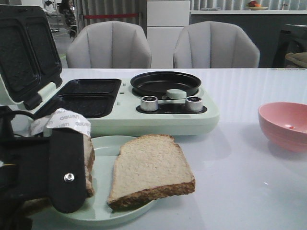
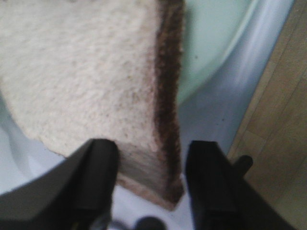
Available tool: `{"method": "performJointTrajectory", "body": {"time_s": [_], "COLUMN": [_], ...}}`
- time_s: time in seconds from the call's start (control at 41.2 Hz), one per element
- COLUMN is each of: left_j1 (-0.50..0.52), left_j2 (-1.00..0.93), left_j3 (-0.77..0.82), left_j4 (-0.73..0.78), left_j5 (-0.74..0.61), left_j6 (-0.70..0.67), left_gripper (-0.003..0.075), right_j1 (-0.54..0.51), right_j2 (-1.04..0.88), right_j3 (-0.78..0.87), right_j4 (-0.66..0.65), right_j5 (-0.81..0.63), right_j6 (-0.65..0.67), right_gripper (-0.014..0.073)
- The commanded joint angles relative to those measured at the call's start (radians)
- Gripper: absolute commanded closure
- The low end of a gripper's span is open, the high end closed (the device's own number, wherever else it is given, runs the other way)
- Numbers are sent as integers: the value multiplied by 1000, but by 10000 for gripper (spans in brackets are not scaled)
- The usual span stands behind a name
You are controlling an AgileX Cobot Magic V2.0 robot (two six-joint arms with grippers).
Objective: Make breakfast with bread and shrimp
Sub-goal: 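Lower the left gripper and grasp the bread slice nearest it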
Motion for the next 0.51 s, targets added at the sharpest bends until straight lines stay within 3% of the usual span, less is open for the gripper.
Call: {"method": "performJointTrajectory", "body": {"time_s": [0.0,0.218,0.485], "left_j1": [7,-2,-72], "left_j2": [-8,-24,-131], "left_j3": [-13,-20,-25], "left_j4": [53,53,67], "left_j5": [64,124,217], "left_j6": [-19,-19,-19], "left_gripper": [468,561,569], "right_j1": [1,1,1], "right_j2": [7,7,7], "right_j3": [-34,-34,-34], "right_j4": [-17,-17,-17], "right_j5": [-66,-66,-66], "right_j6": [-8,-8,-8], "right_gripper": [59,59,59]}}
